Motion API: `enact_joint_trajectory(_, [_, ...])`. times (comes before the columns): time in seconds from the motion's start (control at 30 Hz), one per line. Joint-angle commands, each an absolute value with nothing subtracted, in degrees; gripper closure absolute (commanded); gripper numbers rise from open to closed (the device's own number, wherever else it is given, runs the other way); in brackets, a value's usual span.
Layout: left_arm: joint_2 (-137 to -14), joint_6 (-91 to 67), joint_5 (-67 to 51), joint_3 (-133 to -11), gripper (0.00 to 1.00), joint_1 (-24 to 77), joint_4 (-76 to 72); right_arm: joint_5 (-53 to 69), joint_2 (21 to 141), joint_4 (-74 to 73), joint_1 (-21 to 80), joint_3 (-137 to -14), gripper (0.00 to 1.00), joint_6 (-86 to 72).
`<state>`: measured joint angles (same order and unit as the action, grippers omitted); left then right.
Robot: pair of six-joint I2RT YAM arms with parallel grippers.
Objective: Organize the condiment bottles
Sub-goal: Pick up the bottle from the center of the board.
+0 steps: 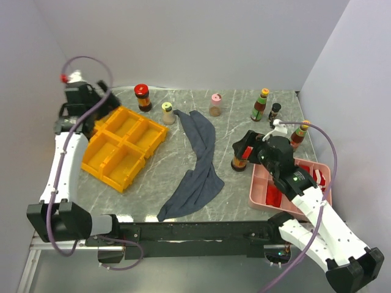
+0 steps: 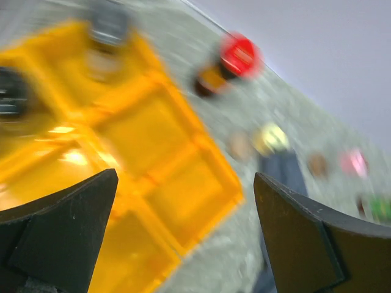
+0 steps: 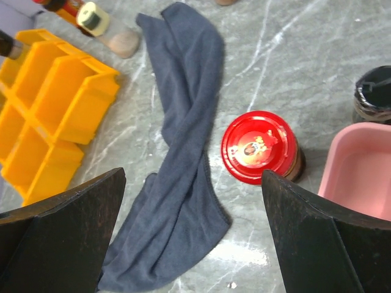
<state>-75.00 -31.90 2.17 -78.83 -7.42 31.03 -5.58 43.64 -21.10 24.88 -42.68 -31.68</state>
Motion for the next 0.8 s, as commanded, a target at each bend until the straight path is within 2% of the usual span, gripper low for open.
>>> enact_joint_trajectory(0.0, [-69.88, -28.83, -4.73, -74.98, 0.01, 2.00, 25.24, -8.70, 46.22, -22.58, 25.14, -46.31, 0.00, -31.46])
enact_joint_trajectory(0.33, [-64.86, -28.83, -6.95, -63.64, 0.01, 17.92, 22.23, -16.95, 56.07, -29.44, 25.14, -50.71, 0.00, -31.38])
enact_joint_trajectory(0.53, [-66.19, -26.46, -2.47, -67.75, 0.01, 27.84, 29.08, -19.96, 62.83, -30.68, 25.14, -52.82, 0.00, -31.20])
enact_joint_trajectory(0.77, [-58.98, -24.26, -0.18, -65.40, 0.01, 29.88, 30.50, -18.02, 68.55, -29.36, 25.14, -55.10, 0.05, -29.97])
